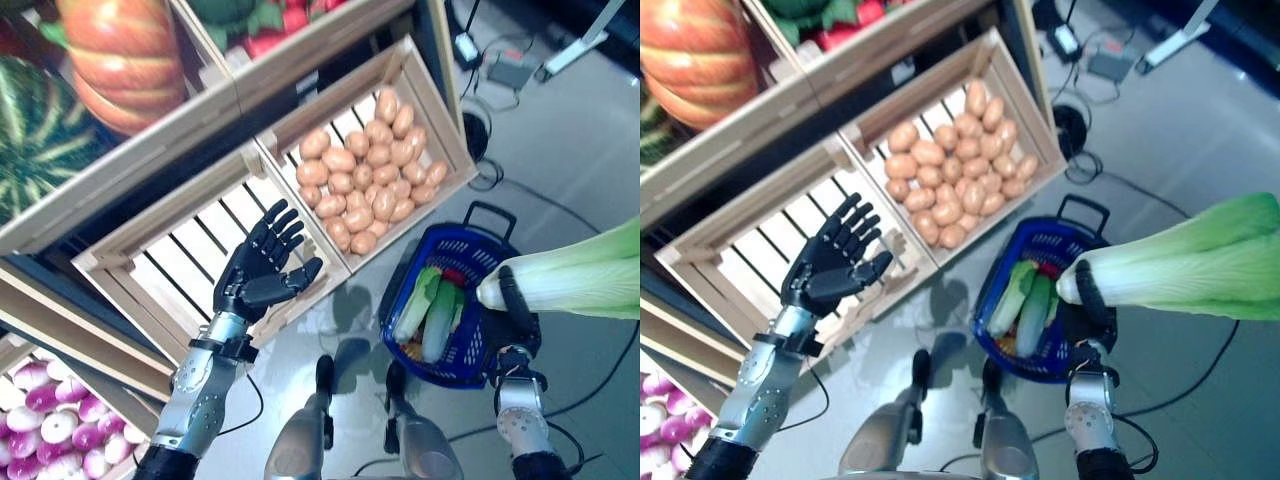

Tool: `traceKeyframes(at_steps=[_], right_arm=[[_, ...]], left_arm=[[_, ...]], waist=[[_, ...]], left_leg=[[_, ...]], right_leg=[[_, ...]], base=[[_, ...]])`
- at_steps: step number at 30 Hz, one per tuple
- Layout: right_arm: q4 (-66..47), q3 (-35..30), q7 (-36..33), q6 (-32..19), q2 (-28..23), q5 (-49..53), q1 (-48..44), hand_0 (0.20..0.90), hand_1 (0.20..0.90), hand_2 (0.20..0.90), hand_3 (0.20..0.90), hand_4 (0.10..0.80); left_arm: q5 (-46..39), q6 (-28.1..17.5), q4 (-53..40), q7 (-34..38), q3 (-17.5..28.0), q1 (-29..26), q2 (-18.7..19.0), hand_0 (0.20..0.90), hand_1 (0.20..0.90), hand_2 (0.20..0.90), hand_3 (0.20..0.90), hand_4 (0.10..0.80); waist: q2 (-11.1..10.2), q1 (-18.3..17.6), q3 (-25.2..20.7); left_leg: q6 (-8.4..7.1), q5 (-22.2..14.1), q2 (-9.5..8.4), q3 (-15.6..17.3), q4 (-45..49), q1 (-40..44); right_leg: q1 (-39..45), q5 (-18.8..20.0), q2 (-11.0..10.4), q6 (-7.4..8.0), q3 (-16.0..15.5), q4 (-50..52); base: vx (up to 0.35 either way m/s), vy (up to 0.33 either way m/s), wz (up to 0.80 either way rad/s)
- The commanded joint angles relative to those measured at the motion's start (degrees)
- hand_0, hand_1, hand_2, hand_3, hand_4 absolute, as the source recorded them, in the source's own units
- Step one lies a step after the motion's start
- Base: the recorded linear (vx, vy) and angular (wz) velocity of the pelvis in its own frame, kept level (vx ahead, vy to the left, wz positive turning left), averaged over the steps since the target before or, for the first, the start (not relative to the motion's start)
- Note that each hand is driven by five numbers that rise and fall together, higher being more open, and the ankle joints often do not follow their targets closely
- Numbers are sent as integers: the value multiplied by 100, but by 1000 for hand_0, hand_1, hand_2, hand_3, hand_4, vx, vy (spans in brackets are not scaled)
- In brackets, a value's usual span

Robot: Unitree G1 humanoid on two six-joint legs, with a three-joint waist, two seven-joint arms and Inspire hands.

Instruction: Put vegetables into the basket

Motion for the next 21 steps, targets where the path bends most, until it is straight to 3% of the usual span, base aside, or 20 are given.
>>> traceKeyframes(at_steps=[1, 6, 10, 12, 14, 15, 21], right_arm=[[-601, -476, -292, -755, -329, 284, -332, 300, 300, 300, 300, 400], [-221, -602, -620, -810, -628, 379, -847, 300, 300, 300, 300, 400], [106, -632, -654, -714, -785, 394, -1223, 300, 300, 300, 300, 400], [226, -605, -705, -628, -854, 308, -1414, 300, 300, 300, 300, 400], [293, -571, -706, -522, -904, 233, -1569, 300, 300, 300, 300, 400], [355, -575, -660, -452, -919, 170, -1608, 300, 300, 300, 300, 400], [649, -629, -371, -239, -1058, -74, -1730, 300, 300, 300, 300, 400]], left_arm=[[-191, -704, -444, -114, 150, -481, 68, 900, 900, 900, 900, 800], [-138, -823, -615, 11, -108, -781, 31, 900, 900, 900, 900, 800], [-161, -902, -551, 122, -221, -1089, -17, 900, 900, 900, 900, 800], [-11, -1033, -524, 309, -283, -1255, -27, 900, 900, 900, 900, 800], [-58, -1029, -545, 399, -300, -1362, -61, 900, 900, 900, 900, 800], [-96, -1003, -532, 376, -282, -1390, -83, 900, 900, 900, 900, 800], [-233, -878, -566, 118, -228, -1455, -74, 900, 900, 900, 900, 800]], waist=[[-140, 73, 12], [-67, 183, 168], [-17, 204, 151], [3, 218, 121], [25, 234, 118], [30, 242, 79], [64, 240, 30]], left_leg=[[-45, -836, -366, -132, 1565, -856], [80, -1218, -480, -50, 2634, -1815], [113, -1483, -456, 33, 3298, -2267], [127, -1759, -454, 19, 3663, -2437], [189, -1713, -417, 98, 3909, -2697], [179, -1928, -430, 71, 4073, -2712], [228, -2144, -408, 112, 4706, -3079]], right_leg=[[-730, -505, -311, 26, -277, 1552], [-1817, -891, -664, -14, -289, 2941], [-2290, -1109, -795, -58, -246, 3636], [-2514, -1347, -816, -22, -155, 4063], [-2797, -1323, -864, -99, -158, 4364], [-2843, -1512, -852, -50, -85, 4564], [-3232, -1680, -857, -91, 15, 5180]], base=[[-107, 59, 9], [-132, 97, 13], [-59, 57, 17], [17, 35, 3], [0, 0, 0], [103, 3, -3], [26, -9, 2]])
